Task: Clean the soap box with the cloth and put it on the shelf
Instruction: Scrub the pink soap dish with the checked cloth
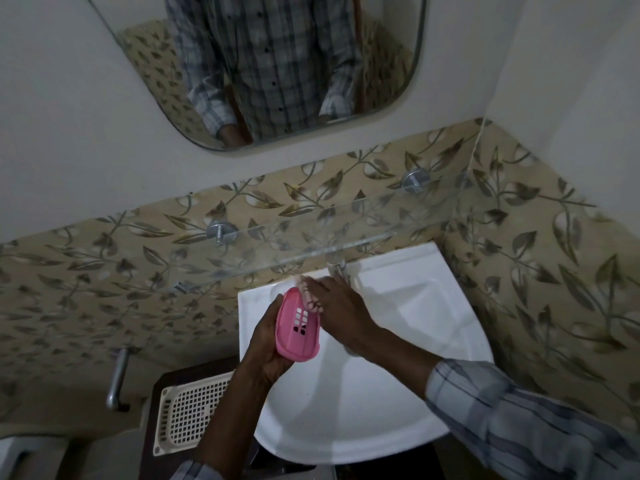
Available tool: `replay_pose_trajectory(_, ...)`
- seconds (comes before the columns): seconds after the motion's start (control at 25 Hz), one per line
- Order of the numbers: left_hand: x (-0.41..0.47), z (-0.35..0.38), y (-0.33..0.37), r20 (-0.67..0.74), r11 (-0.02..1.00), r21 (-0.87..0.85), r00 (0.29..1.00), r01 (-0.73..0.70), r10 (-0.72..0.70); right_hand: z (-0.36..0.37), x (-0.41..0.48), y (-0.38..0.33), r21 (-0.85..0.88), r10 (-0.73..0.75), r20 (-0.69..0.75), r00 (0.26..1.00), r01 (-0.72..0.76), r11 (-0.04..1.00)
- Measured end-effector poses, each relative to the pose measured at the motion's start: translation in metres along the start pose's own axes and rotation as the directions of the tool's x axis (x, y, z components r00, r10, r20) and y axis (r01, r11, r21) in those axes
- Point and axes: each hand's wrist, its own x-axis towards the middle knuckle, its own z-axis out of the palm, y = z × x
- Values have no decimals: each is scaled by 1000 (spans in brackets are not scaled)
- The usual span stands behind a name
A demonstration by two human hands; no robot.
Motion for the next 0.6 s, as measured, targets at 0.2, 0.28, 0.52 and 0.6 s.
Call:
replay_pose_trajectory(0.2, 7, -8, 6, -8, 994, -8, 994, -107, 107, -13, -8, -12, 340, 343, 164, 925, -380, 860)
replay_pose_trajectory(0.28, 12, -5, 9, -63, 989, 1, 987, -149, 149, -9, -29, -35, 294, 223, 226, 948, -284, 912)
replay_pose_trajectory(0.52, 17, -18, 5, -42, 949, -202, 970, -242, 239, -22, -36, -11, 598, 639, 365, 678, -696, 397)
replay_pose_trajectory(0.6, 19, -16, -4, -51, 951, -190, 969, -246, 241, -15, -38, -25, 694, 610, 595, 523, -717, -63)
